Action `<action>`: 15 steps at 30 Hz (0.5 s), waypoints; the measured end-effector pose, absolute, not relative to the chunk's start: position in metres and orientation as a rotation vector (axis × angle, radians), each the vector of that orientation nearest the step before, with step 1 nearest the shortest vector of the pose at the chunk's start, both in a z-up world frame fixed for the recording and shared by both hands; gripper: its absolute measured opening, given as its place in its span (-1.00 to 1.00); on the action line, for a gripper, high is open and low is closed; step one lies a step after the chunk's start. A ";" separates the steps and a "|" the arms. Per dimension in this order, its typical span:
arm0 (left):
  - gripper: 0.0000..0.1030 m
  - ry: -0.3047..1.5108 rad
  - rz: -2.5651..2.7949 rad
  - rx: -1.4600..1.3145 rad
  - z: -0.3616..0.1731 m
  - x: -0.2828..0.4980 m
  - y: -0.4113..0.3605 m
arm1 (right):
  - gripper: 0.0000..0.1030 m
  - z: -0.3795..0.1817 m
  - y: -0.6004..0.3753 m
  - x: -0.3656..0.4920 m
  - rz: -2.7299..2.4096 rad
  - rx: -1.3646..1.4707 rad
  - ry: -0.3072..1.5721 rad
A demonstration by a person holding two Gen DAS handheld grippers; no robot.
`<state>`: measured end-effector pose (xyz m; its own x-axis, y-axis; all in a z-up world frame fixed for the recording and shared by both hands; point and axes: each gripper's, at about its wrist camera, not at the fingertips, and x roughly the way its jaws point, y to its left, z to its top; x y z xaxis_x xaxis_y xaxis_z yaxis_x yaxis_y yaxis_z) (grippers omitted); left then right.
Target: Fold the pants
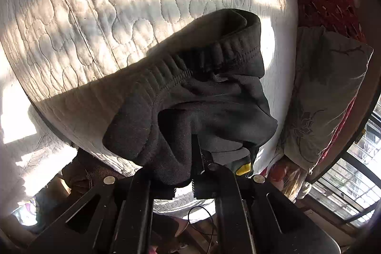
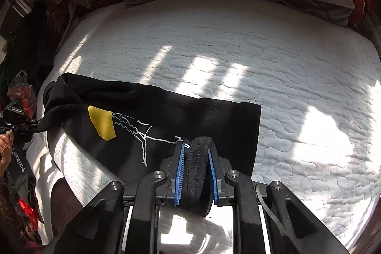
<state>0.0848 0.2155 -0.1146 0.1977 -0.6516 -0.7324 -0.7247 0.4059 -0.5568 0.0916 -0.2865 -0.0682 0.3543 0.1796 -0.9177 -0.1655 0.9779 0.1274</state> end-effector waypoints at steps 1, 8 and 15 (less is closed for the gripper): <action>-0.88 1.484 0.069 -1.274 -0.108 0.087 0.214 | -0.65 -0.063 -0.283 0.087 0.224 -0.010 1.174; -0.88 1.412 0.052 -1.157 -0.055 0.141 0.211 | -0.65 -0.018 -0.274 0.104 0.180 -0.120 1.055; -0.90 1.280 0.008 -1.083 0.004 0.219 0.219 | -0.65 0.063 -0.282 0.161 0.089 -0.128 0.826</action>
<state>0.2193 0.2194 0.0038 0.3554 -0.5407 -0.7625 -0.5498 0.5388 -0.6383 0.1609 -0.2818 0.0631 0.6751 0.0285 -0.7372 -0.1285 0.9885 -0.0794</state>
